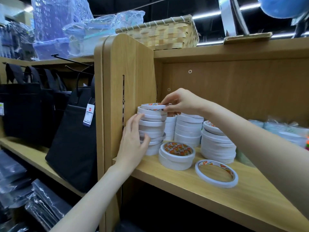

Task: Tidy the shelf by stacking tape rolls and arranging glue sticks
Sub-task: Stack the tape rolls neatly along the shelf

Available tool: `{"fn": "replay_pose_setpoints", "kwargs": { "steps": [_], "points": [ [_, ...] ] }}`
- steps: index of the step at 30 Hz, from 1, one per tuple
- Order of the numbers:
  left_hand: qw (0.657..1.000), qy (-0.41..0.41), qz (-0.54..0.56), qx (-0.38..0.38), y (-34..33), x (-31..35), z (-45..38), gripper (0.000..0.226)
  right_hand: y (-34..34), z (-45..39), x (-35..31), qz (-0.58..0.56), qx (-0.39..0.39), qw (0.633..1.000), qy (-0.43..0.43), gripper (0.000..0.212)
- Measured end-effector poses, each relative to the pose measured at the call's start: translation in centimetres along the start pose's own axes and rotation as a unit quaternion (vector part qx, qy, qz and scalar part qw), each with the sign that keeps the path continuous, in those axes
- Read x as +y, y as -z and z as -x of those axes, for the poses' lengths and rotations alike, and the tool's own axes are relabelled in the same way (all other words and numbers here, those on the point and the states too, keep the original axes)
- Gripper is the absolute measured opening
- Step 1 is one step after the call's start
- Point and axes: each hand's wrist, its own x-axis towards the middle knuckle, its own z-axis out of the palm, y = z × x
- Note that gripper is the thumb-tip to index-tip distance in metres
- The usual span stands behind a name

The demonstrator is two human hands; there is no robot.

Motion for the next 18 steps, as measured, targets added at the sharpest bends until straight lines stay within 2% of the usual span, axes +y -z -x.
{"fn": "replay_pose_setpoints", "kwargs": {
  "steps": [5,7,9,11,14,18],
  "points": [
    [1.000,0.004,-0.027,0.012,-0.5,-0.2,0.1,0.061,-0.8,-0.5,0.0,0.070,-0.019,0.997,-0.007,0.016],
    [0.999,-0.001,-0.038,0.011,-0.4,-0.2,0.1,0.061,-1.0,-0.4,-0.2,0.060,0.045,0.997,0.000,0.017],
    [0.999,0.000,-0.035,0.012,-0.4,-0.2,0.2,0.061,-0.1,0.5,-0.6,0.000,0.128,0.992,-0.005,0.016],
    [0.999,0.003,-0.037,0.014,-0.4,-0.3,0.2,0.060,1.7,2.4,-0.5,0.001,0.159,0.987,-0.012,0.012],
    [0.999,0.002,-0.039,0.018,-0.5,-0.3,0.2,0.061,3.0,6.5,-0.1,0.119,0.075,0.990,-0.014,0.005],
    [0.999,0.008,-0.040,0.018,-0.7,-0.2,0.3,0.063,-0.5,9.7,0.7,0.201,-0.052,0.978,-0.005,0.016]
  ]
}}
